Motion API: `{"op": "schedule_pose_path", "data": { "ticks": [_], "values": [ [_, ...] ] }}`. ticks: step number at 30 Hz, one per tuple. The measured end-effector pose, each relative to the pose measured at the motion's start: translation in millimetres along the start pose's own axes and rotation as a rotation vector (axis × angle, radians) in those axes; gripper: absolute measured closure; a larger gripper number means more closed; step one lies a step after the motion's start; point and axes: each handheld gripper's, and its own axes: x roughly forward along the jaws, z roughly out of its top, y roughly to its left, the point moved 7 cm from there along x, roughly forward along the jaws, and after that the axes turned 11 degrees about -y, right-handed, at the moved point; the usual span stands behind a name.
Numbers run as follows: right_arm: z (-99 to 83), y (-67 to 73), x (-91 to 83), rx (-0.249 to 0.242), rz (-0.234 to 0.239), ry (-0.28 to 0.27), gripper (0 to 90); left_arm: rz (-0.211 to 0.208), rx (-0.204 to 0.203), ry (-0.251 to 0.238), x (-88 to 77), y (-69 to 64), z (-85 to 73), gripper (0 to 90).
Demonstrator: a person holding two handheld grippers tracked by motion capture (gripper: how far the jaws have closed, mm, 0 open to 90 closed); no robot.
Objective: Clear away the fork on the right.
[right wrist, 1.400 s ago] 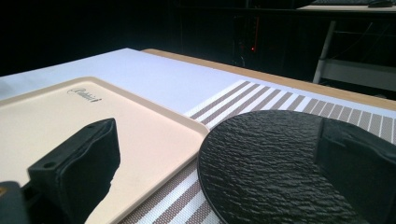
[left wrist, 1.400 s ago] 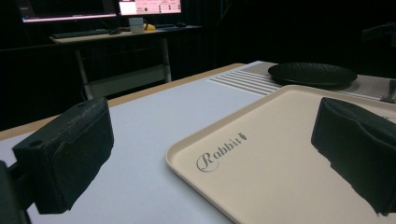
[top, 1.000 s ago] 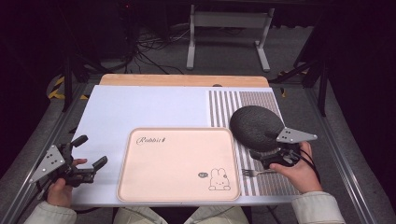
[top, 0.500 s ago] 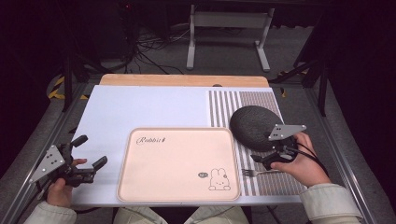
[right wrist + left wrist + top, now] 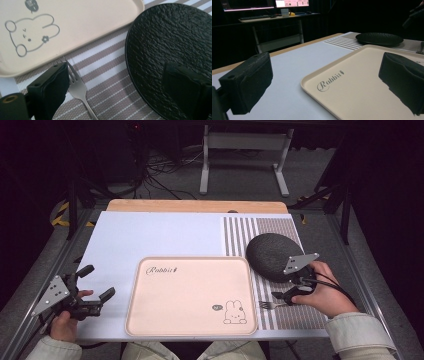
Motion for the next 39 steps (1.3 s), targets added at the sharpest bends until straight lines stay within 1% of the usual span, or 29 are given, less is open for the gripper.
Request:
{"op": "schedule_pose_path", "data": {
  "ticks": [1,2,3,4,8,12,15,16,29,30,31,34,36,37,39],
  "values": [
    [-1.6,-0.4,0.2,-0.009,0.000,0.022,9.3,-0.001,0.001,0.002,-0.1,0.0,-0.1,0.0],
    [-2.1,-0.2,0.9,-0.008,0.005,0.027,9.6,-0.001,0.000,0.002,-0.1,0.0,-0.1,0.0],
    [-3.2,-0.2,1.8,-0.019,0.015,0.047,9.6,-0.001,0.000,0.002,-0.1,0.1,-0.1,0.0],
    [-3.2,-0.2,1.8,-0.019,0.015,0.047,9.6,0.000,0.000,0.001,-0.1,0.1,-0.1,0.0],
    [-4.7,1.3,4.5,-0.037,0.027,0.087,9.7,0.001,0.000,-0.001,-0.2,0.2,0.1,0.0],
    [-8.4,3.5,7.9,-0.054,0.053,0.139,11.1,-0.001,0.002,0.001,-0.2,0.1,0.0,0.0],
    [-11.2,4.8,10.9,-0.063,0.070,0.161,11.1,-0.001,0.000,0.000,0.0,0.0,-0.1,0.0],
    [-12.1,5.4,11.6,-0.059,0.073,0.167,11.1,-0.001,0.000,0.000,0.0,0.0,-0.1,0.0],
    [-22.0,11.8,19.6,-0.079,0.127,0.234,12.5,-0.003,0.001,0.003,-0.1,-0.1,-0.2,0.0],
    [-22.0,11.7,20.3,-0.085,0.131,0.233,12.5,-0.002,0.001,0.003,-0.1,-0.1,-0.2,0.0],
    [-22.6,12.7,20.5,-0.079,0.131,0.238,12.8,-0.002,0.000,0.003,-0.1,-0.1,-0.2,0.0],
    [-23.5,13.6,22.3,-0.094,0.142,0.246,14.0,-0.002,0.001,0.003,-0.1,0.0,-0.2,0.0],
    [-23.6,14.5,23.1,-0.091,0.145,0.242,15.3,-0.002,0.000,0.003,-0.1,0.0,-0.2,0.0],
    [-23.9,17.9,23.6,-0.090,0.172,0.247,18.8,-0.002,0.000,0.002,-0.1,-0.1,-0.2,0.0],
    [-23.5,19.3,24.7,-0.097,0.179,0.241,19.3,-0.002,0.001,0.003,-0.1,0.0,-0.3,0.0]
  ]
}}
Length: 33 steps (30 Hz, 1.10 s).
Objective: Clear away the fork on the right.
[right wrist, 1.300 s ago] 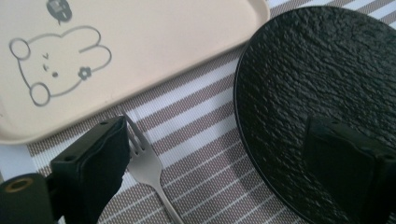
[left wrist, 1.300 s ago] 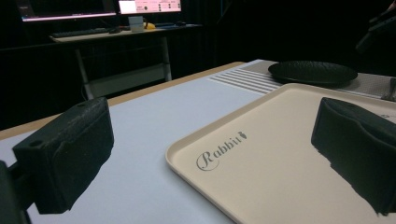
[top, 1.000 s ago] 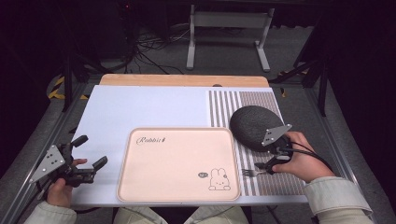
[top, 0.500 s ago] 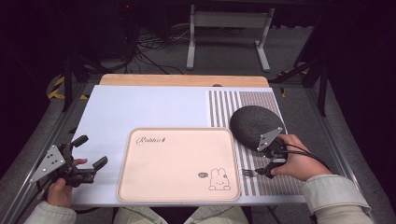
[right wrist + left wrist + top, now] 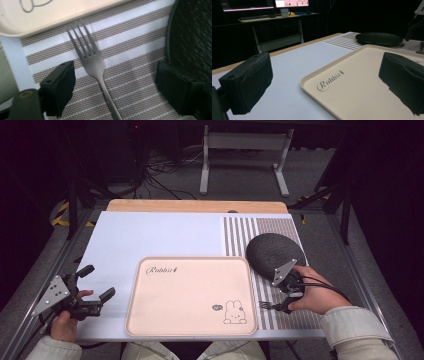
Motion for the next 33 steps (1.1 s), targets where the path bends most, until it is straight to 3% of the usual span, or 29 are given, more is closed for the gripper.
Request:
{"op": "schedule_pose_path", "data": {
  "ticks": [1,3,7,14,17,25,33],
  "values": [
    [0.9,0.3,1.0,-0.028,0.006,-0.004,21.5,0.001,0.000,-0.002,0.1,-0.1,0.0,0.0],
    [0.5,2.6,1.5,-0.024,0.021,0.010,24.9,0.003,0.001,-0.002,-0.1,-0.1,0.0,0.0],
    [-0.6,5.0,4.8,-0.083,0.054,0.048,31.9,0.005,0.002,0.000,-0.9,0.1,-0.1,0.0],
    [-6.9,6.9,8.5,-0.097,0.087,0.112,43.5,0.004,0.002,0.002,-1.7,0.2,0.0,0.0],
    [-12.3,7.5,8.6,-0.122,0.111,0.170,53.1,0.005,0.002,0.001,-1.5,0.0,-0.1,0.0],
    [-16.2,5.9,6.0,-0.160,0.112,0.242,75.5,0.004,0.001,0.002,-1.7,0.1,-0.1,0.0],
    [-16.2,4.6,6.6,-0.200,0.134,0.265,83.1,0.003,0.002,0.001,-1.8,0.0,0.0,0.0]
  ]
}}
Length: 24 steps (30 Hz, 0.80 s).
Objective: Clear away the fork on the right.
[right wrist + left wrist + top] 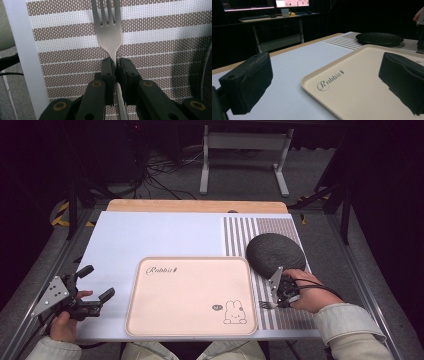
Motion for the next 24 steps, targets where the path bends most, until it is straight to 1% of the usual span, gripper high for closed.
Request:
{"op": "schedule_pose_path", "data": {
  "ticks": [1,4,7,10,12,13,24],
  "values": [
    [0.1,-0.1,0.0,-0.015,0.002,0.005,83.4,0.000,0.002,0.001,-0.1,0.1,0.0,0.0],
    [0.3,0.2,0.4,-0.038,0.007,0.008,84.6,-0.001,0.002,0.001,-0.2,0.0,-0.1,0.0],
    [-0.5,-0.7,0.8,-0.036,0.013,-0.004,85.7,-0.002,0.001,0.001,-0.3,0.0,0.0,0.0],
    [-0.5,-0.7,0.6,-0.047,0.019,0.002,85.9,0.000,-0.002,0.000,0.1,0.0,-0.2,0.0],
    [-0.4,-0.3,0.8,-0.045,0.018,0.000,85.9,-0.001,0.000,-0.001,0.1,-0.1,0.0,0.0],
    [-0.5,-0.5,0.5,-0.053,0.020,0.004,86.1,0.000,-0.001,0.000,0.0,-0.2,0.0,0.0],
    [0.1,-0.1,0.2,-0.058,0.017,0.006,86.9,0.000,0.000,0.002,-0.1,0.3,-0.2,0.0]
  ]
}}
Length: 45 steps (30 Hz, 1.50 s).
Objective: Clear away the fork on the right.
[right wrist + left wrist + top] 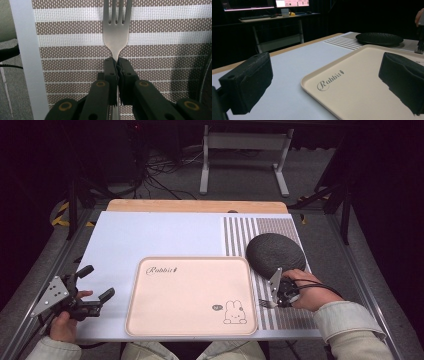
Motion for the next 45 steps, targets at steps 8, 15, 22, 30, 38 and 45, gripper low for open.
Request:
{"op": "schedule_pose_path", "data": {
  "ticks": [8,15,22,30,38,45],
  "values": [
    [1.5,-0.8,-6.1,0.013,-0.017,-0.022,87.0,0.003,-0.004,-0.001,0.3,-0.1,-0.1,0.0],
    [5.0,-1.2,-20.5,0.039,-0.048,-0.071,87.5,0.002,-0.007,-0.004,0.0,0.1,0.1,0.0],
    [11.3,-0.5,-34.0,0.045,-0.082,-0.139,87.5,0.002,-0.004,-0.001,-0.1,0.0,0.1,0.0],
    [20.3,0.2,-50.5,0.053,-0.120,-0.231,87.5,0.004,-0.005,-0.002,0.0,0.1,0.1,0.0],
    [28.4,0.7,-66.2,0.068,-0.160,-0.333,87.5,0.004,-0.005,-0.003,-0.1,0.1,0.3,0.0],
    [33.6,1.9,-79.1,0.074,-0.201,-0.405,87.5,0.001,-0.001,-0.001,-0.1,0.0,0.2,0.0]
  ]
}}
